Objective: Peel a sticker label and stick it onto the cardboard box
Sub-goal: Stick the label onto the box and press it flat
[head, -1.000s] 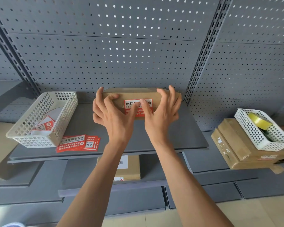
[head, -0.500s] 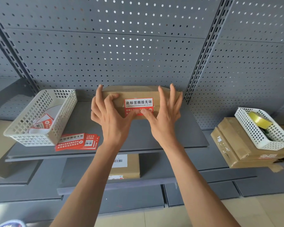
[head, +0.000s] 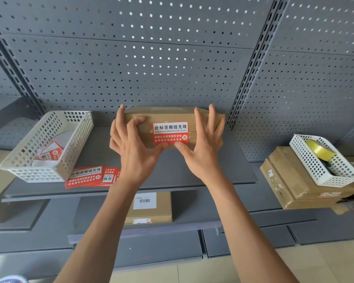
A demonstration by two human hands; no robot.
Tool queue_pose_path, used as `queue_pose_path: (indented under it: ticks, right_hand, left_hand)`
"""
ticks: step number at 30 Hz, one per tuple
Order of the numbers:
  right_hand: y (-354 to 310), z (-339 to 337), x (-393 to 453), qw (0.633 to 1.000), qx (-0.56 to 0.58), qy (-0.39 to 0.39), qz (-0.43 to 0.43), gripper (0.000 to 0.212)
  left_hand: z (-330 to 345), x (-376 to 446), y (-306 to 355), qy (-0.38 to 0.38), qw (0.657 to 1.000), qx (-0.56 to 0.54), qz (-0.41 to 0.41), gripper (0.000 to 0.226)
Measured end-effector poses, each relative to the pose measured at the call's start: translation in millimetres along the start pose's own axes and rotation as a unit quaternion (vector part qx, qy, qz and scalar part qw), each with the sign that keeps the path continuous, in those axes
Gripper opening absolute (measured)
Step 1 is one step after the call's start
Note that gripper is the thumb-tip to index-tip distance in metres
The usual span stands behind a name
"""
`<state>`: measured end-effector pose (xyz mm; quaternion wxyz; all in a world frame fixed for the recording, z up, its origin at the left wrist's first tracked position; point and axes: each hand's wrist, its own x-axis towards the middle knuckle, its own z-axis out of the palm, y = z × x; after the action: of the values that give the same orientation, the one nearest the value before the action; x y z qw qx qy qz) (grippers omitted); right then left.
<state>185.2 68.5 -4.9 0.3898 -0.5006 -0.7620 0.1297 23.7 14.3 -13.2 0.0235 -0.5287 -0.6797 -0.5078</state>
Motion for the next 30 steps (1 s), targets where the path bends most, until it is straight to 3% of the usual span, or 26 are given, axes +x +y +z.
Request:
queue_pose_path:
  ticks: [10, 26, 30]
  right_hand:
    - [-5.8, -7.2, 13.0, 1.0, 0.017, 0.022, 0.014, 0.079]
    - [3.2, -13.4, 18.7, 0.994, 0.11, 0.01, 0.004, 0.073]
    - [-7.1, -13.5, 24.7, 0.984, 0.166, 0.052, 0.03, 0.052]
  left_hand:
    - [0.1, 15.4, 8.9, 0.02, 1.0, 0.017, -0.014, 0.071]
    - [-19.5, 24.0, 3.2, -0.053, 0.998, 0.018, 0.026, 0.056]
    - [-17.6, 29.0, 12.9, -0.016, 1.0, -0.007, -0.005, 0.036]
